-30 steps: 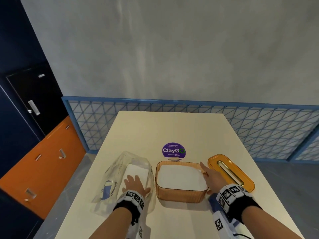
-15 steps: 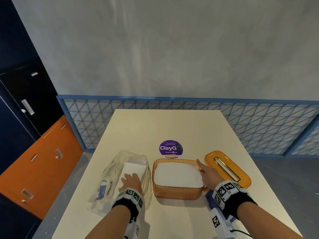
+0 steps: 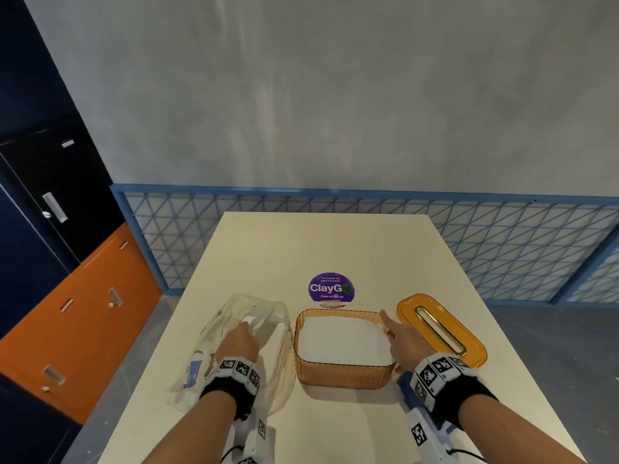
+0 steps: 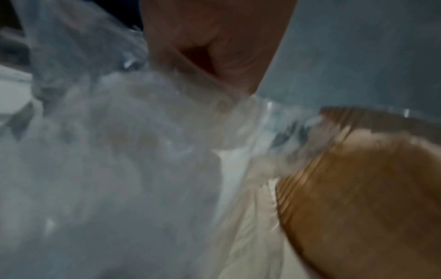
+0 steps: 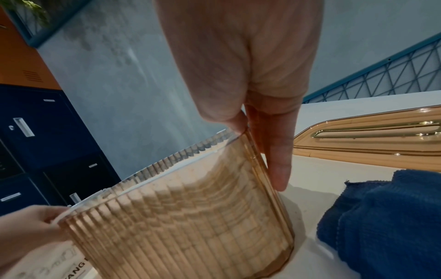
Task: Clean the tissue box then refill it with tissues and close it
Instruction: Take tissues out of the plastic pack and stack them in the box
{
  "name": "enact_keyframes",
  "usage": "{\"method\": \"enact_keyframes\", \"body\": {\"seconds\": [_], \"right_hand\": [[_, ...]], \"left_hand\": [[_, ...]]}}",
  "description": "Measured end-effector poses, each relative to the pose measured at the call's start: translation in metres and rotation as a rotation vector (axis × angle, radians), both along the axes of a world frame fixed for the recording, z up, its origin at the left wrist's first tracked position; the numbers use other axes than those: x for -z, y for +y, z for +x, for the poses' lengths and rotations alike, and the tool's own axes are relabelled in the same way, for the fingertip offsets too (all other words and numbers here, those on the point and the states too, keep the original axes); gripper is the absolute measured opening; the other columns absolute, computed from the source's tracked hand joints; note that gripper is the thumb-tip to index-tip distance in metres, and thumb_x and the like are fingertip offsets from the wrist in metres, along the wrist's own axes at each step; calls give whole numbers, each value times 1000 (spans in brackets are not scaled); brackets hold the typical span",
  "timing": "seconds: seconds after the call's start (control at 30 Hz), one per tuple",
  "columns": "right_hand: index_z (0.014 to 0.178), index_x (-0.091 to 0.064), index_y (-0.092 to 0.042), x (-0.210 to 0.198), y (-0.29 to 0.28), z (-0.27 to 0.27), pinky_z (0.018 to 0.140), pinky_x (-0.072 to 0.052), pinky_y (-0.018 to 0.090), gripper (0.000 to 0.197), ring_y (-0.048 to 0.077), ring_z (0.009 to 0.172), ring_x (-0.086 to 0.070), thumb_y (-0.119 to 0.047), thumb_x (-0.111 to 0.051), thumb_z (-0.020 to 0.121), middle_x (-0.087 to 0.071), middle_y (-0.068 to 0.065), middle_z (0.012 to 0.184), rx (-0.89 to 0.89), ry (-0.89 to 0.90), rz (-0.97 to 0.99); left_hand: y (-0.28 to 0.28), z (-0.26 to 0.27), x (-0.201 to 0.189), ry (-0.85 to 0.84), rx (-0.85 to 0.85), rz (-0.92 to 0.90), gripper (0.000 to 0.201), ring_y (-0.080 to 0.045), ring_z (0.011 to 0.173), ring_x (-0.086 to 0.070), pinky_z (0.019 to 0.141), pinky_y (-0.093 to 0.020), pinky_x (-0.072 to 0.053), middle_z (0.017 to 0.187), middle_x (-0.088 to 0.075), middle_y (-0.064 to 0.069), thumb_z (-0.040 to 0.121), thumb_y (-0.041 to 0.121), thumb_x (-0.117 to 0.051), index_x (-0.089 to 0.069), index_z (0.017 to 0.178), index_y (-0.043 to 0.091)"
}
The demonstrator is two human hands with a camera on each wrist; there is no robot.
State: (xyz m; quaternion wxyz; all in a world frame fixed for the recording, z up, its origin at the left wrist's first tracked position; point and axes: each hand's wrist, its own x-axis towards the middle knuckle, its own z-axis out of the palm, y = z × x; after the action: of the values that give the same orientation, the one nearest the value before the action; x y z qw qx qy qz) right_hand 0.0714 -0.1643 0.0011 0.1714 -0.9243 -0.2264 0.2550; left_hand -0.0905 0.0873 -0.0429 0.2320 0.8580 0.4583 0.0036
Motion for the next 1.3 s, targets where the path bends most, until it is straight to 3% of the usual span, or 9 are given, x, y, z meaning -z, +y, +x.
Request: {"method": "enact_keyframes", "body": {"seconds": [0.27, 0.4, 0.63, 0.77, 0.87, 0.93, 1.07, 1.17, 1.3], "right_hand": [[151, -15, -22, -47, 15, -6, 107, -32, 27, 63, 21, 137, -36, -21, -49, 97, -34, 5, 151, -132, -66, 187], [147, -25, -28, -77, 44, -23, 95, -36, 18, 76, 6, 119, -45, -29, -68, 85, -47, -10, 133, -245, 125, 546], [107, -65, -10, -86, 48, -25, 86, -51, 40, 19, 26, 96, -63, -17, -56, 91, -68, 7, 103, -186, 71, 619], [108, -61, -13, -86, 29, -11, 91, -52, 43, 17, 25, 100, -63, -19, -56, 93, -66, 6, 109, 18, 140, 712], [122, -57, -7, -85, 17, 2, 90, -54, 46, 31, 30, 105, -64, -16, -58, 92, -65, 12, 119, 170, 304, 855], [128, -53, -8, -83, 10, 7, 87, -54, 45, 36, 31, 109, -63, -15, -56, 93, -64, 12, 122, 223, 419, 918], [131, -50, -12, -74, 4, 12, 95, -50, 50, 37, 31, 111, -62, -16, -54, 94, -65, 9, 123, 249, 515, 908], [129, -51, -13, -70, 4, 9, 96, -49, 50, 35, 30, 111, -62, -15, -55, 94, -65, 9, 122, 254, 578, 897], [127, -51, -13, -65, 3, 1, 95, -50, 46, 34, 30, 111, -61, -14, -56, 93, -64, 10, 121, 252, 658, 812]], "left_hand": [[-1, -14, -79, -601, 62, -125, 29, -24, 72, -53, 58, -29, -37, 73, -57, -6, 71, 31, -51, -56, 81, 4], [-25, -3, -115, -676, 299, -360, 18, -7, 75, -55, 63, -19, -43, 84, -61, 6, 79, 26, -59, -61, 96, 18], [-51, 16, -112, -592, 414, -538, 33, -17, 85, -63, 74, -30, -52, 93, -65, 2, 72, 36, -58, -58, 101, 20], [-46, 9, -96, -741, 255, -1023, 50, -19, 89, -66, 80, -39, -54, 102, -67, -2, 72, 49, -66, -59, 115, 23], [-46, 3, -90, -949, 40, -1473, 50, -23, 68, -67, 60, -33, -56, 89, -68, -8, 68, 39, -72, -59, 110, 17], [-55, 0, -89, -872, 142, -1367, 44, -22, 83, -70, 63, -31, -57, 105, -70, -4, 80, 20, -60, -52, 123, 19], [-69, 1, -93, -698, 431, -1126, 80, -2, 111, -56, 74, -21, -57, 126, -52, 22, 66, 52, -72, -32, 135, 45], [-75, 6, -98, -733, 439, -1107, 55, -17, 103, -63, 80, -38, -59, 117, -63, 4, 76, 28, -66, -47, 128, 31], [-78, 19, -105, -833, 187, -1122, 74, -23, 109, -61, 83, -46, -57, 121, -60, -1, 72, 43, -75, -36, 134, 31]]}}
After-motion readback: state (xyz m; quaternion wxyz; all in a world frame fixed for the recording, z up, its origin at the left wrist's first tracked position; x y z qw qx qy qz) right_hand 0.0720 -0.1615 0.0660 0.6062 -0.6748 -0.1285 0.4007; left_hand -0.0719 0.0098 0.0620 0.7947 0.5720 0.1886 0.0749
